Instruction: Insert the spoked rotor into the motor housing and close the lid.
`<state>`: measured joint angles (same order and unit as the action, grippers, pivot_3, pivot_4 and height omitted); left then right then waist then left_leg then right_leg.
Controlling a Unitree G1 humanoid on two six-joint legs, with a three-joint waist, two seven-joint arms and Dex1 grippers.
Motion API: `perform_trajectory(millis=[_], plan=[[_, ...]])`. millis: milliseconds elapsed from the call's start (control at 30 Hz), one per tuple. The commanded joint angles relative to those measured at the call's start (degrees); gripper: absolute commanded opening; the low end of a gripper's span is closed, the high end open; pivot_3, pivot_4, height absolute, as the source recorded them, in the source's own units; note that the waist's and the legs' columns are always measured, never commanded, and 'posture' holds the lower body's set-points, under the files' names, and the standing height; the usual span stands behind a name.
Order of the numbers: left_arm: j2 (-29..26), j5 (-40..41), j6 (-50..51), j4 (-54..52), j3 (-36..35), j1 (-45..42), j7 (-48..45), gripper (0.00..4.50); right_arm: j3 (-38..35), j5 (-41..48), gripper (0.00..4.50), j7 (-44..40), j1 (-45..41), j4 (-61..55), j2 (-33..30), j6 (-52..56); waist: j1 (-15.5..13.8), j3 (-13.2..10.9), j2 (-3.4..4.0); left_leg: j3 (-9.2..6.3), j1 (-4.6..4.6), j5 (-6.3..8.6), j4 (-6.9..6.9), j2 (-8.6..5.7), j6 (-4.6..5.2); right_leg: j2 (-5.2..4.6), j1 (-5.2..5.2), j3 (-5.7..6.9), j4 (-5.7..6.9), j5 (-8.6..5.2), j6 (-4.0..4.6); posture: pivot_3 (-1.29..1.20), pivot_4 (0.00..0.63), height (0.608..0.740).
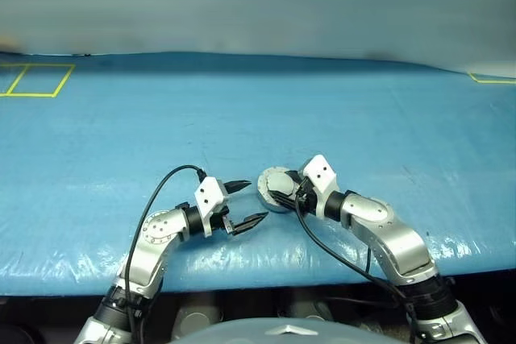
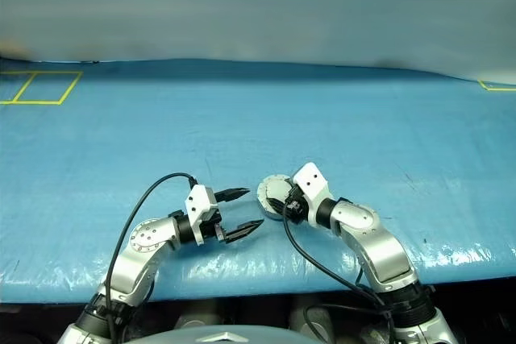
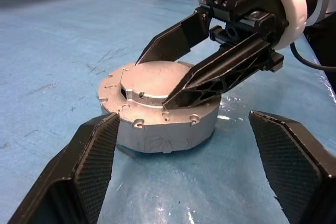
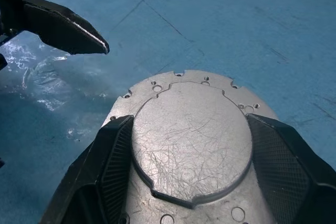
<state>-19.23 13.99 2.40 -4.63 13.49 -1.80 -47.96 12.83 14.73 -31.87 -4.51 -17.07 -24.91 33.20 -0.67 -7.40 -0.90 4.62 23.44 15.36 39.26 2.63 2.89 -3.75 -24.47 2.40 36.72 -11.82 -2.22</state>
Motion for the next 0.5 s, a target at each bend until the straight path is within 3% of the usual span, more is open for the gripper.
perform_trajectory(millis=[33,167,500], plan=[[0.97,1.74,-0.65,-0.44,-1.90,-2.23,0.60,4.21,2.11,-1.02,3.02,-0.31,3.23,3.18,-0.60,3.38,-0.04,0.06,-0.06,-0.01,0.00,0.00,0.00,0.00,0.00,0.00,0.00,0.02,-0.01,0.00,0.00,0.00,0.150,0.740],[1.80,1.30,-1.17,2.14,-1.54,-5.29,-0.34,4.21,3.58,1.12,3.02,-3.77,3.79,0.57,-1.36,4.30,-0.05,0.16,0.02,-0.02,0.05,0.01,-0.10,-0.02,0.01,0.00,-0.03,0.02,-0.10,0.02,0.07,0.00,0.150,0.740],[2.72,-1.27,-1.64,7.70,1.22,-8.09,-2.35,0.92,3.06,0.05,3.03,-2.65,3.79,0.44,-1.07,4.26,0.00,0.20,0.01,-0.03,0.16,0.05,-0.20,0.00,-0.01,0.19,0.07,0.00,-0.10,0.02,0.37,0.00,0.150,0.740]])
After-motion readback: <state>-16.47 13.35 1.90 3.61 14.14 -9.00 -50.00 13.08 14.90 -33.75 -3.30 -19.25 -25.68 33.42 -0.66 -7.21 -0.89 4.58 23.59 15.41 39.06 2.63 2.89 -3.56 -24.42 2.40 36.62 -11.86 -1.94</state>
